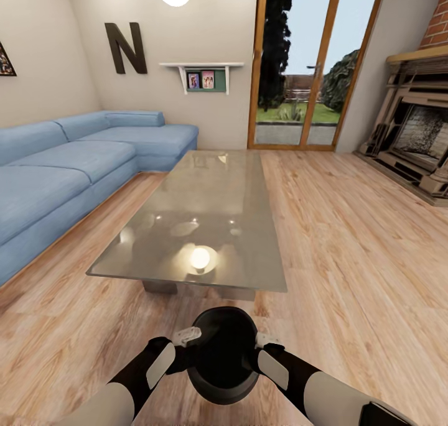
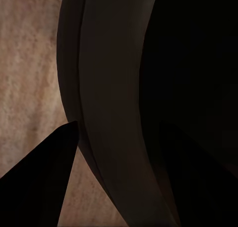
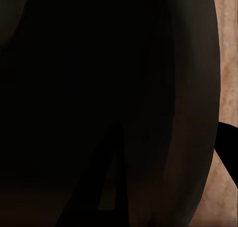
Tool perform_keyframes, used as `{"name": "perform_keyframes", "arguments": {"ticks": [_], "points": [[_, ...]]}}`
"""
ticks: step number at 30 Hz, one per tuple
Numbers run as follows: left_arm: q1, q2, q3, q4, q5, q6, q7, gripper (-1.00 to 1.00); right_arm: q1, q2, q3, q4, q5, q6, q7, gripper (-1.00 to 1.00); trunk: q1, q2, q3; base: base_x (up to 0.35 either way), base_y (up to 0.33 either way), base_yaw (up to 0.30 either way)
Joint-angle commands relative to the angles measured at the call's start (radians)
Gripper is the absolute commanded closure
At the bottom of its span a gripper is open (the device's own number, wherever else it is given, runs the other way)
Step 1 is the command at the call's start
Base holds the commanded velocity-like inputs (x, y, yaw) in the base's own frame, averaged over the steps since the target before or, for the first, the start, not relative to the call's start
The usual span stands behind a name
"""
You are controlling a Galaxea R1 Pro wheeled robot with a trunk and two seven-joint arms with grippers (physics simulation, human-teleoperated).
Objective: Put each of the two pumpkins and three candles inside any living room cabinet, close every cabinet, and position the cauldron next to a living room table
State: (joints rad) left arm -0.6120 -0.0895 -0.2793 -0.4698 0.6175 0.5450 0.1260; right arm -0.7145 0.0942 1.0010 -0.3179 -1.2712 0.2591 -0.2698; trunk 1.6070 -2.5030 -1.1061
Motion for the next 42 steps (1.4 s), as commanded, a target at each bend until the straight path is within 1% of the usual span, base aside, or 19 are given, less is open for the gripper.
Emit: {"name": "perform_keyframes", "arguments": {"ticks": [1,17,28,36,42], "points": [[0.0,0.003,-0.001,0.0,-0.004,0.005,0.009,1.0,-0.002,-0.001,-0.002,-0.005,0.007,-0.008,-0.004,1.0,0.0,0.0,-0.001,0.0,0.0,0.0],[0.0,0.002,-0.002,0.0,-0.004,0.004,0.009,1.0,-0.002,-0.001,-0.002,-0.005,0.007,-0.006,-0.003,1.0,0.0,0.0,-0.001,0.03,0.0,0.0],[0.0,0.002,-0.003,0.0,-0.004,0.004,0.009,1.0,-0.002,-0.001,-0.002,-0.006,0.007,-0.007,-0.003,1.0,0.0,0.0,-0.001,0.103,0.0,0.0],[0.0,0.003,-0.003,0.0,-0.004,0.004,0.009,1.0,-0.002,-0.001,-0.002,-0.006,0.007,-0.007,-0.003,1.0,0.0,0.0,-0.001,0.01,0.0,0.0],[0.0,0.004,-0.003,0.0,-0.004,0.004,0.009,1.0,-0.002,-0.001,-0.002,-0.006,0.007,-0.007,-0.003,1.0,0.002,-0.002,-0.024,0.0,0.0,0.0]]}}
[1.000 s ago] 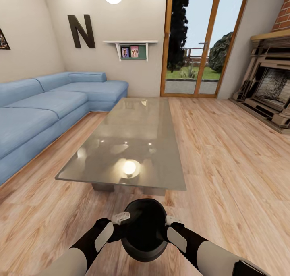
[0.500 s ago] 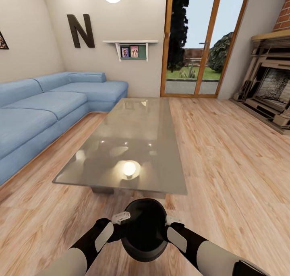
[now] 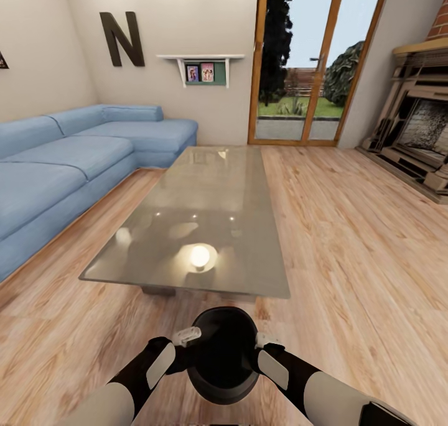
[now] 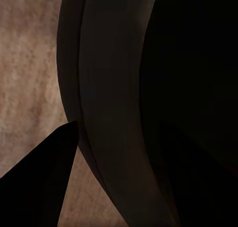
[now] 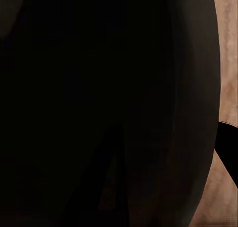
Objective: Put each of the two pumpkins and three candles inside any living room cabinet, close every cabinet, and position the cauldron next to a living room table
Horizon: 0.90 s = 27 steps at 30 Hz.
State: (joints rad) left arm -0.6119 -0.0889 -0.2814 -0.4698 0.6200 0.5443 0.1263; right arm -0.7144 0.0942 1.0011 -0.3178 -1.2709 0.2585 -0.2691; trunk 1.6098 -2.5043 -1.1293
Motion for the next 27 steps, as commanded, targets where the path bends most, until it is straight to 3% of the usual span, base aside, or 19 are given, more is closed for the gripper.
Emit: {"name": "perform_keyframes", "arguments": {"ticks": [1,3,27], "points": [[0.0,0.003,-0.001,0.0,-0.006,0.005,0.009,1.0,-0.002,-0.001,-0.003,-0.006,0.007,-0.006,-0.004,1.0,0.0,-0.001,-0.005,0.0,0.0,0.0],[0.0,0.003,-0.001,0.0,-0.006,0.005,0.009,1.0,-0.002,-0.001,-0.003,-0.006,0.007,-0.006,-0.004,1.0,0.001,-0.001,-0.012,0.0,0.0,0.0],[0.0,0.003,-0.001,0.0,-0.006,0.005,0.009,1.0,-0.002,-0.001,-0.003,-0.006,0.007,-0.005,-0.004,1.0,0.001,-0.001,-0.012,0.053,0.0,0.0]]}}
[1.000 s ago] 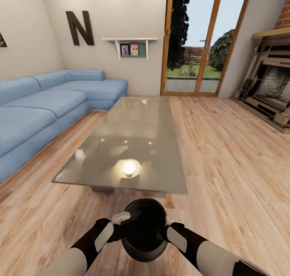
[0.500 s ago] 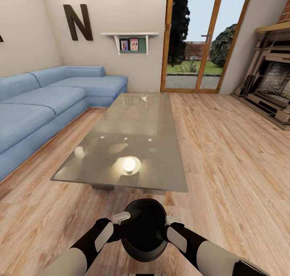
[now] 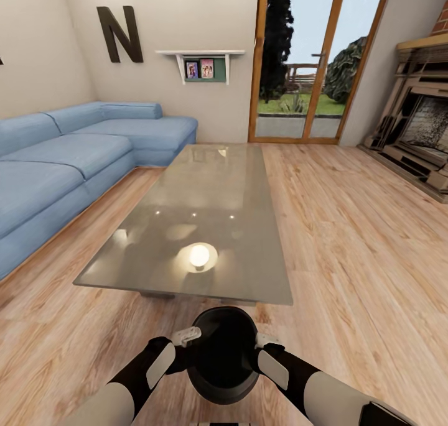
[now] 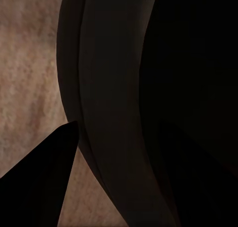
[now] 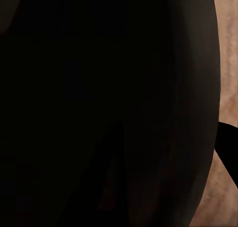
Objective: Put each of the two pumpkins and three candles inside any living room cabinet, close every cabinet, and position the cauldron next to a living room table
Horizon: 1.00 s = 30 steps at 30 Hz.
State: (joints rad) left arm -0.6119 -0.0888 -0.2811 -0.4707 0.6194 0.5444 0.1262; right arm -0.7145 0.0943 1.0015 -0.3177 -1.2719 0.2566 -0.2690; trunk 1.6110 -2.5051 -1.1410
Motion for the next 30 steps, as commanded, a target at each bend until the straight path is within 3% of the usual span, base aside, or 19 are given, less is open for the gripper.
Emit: {"name": "perform_keyframes", "arguments": {"ticks": [1,10,18,30], "points": [[0.0,0.002,-0.001,0.001,-0.006,0.005,0.009,1.0,-0.002,-0.001,-0.003,-0.006,0.008,-0.004,-0.004,1.0,0.0,0.0,-0.001,0.013,0.0,0.0],[0.0,0.003,-0.001,0.0,-0.006,0.005,0.009,1.0,-0.002,-0.001,-0.003,-0.006,0.008,-0.004,-0.004,1.0,0.0,0.0,-0.001,0.002,0.0,0.0],[0.0,0.003,-0.001,0.0,-0.006,0.005,0.009,1.0,-0.002,-0.001,-0.003,-0.006,0.008,-0.004,-0.004,1.0,0.003,-0.002,-0.032,0.0,0.0,0.0],[0.0,0.003,-0.001,0.0,-0.006,0.005,0.009,1.0,-0.002,-0.001,-0.003,-0.006,0.008,-0.004,-0.003,1.0,0.005,-0.003,-0.047,0.0,0.0,0.0]]}}
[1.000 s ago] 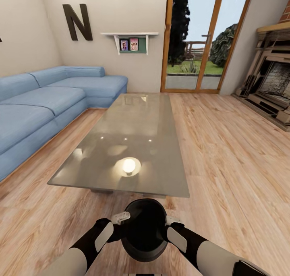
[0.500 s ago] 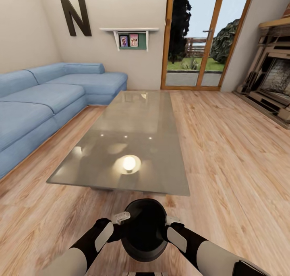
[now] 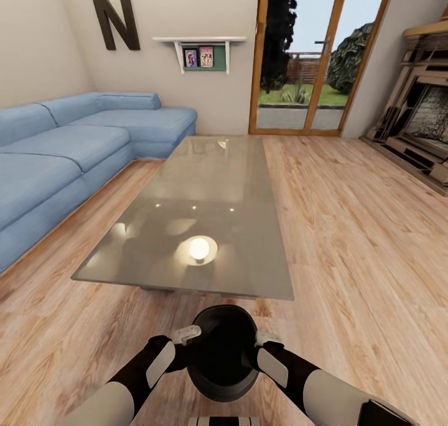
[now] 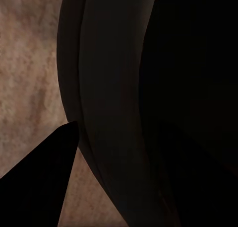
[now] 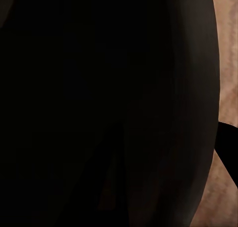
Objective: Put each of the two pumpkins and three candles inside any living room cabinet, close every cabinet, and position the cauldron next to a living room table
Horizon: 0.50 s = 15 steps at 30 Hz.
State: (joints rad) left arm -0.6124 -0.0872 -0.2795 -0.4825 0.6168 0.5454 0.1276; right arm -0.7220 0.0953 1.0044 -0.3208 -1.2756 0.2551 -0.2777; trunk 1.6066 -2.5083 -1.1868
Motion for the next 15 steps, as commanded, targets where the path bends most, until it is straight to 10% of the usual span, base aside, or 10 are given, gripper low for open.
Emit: {"name": "perform_keyframes", "arguments": {"ticks": [1,8,9,15], "points": [[0.0,0.001,-0.003,0.012,-0.003,0.004,0.007,1.0,0.006,-0.002,-0.006,-0.003,0.012,-0.002,0.006,1.0,0.01,0.0,-0.001,0.0,0.0,0.0],[0.0,0.001,-0.003,0.012,-0.003,0.004,0.007,1.0,0.006,-0.002,-0.006,-0.003,0.012,-0.002,0.005,1.0,0.01,0.0,-0.001,0.0,0.0,0.0],[0.0,0.001,-0.003,0.012,-0.003,0.004,0.007,1.0,0.006,-0.002,-0.006,-0.003,0.012,-0.002,0.005,-1.0,0.01,0.0,-0.001,0.0,0.0,0.0],[0.0,0.001,-0.003,0.012,-0.003,0.004,0.007,1.0,0.006,-0.002,-0.006,-0.001,0.012,-0.002,0.005,-1.0,0.01,0.0,-0.001,0.0,0.0,0.0]]}}
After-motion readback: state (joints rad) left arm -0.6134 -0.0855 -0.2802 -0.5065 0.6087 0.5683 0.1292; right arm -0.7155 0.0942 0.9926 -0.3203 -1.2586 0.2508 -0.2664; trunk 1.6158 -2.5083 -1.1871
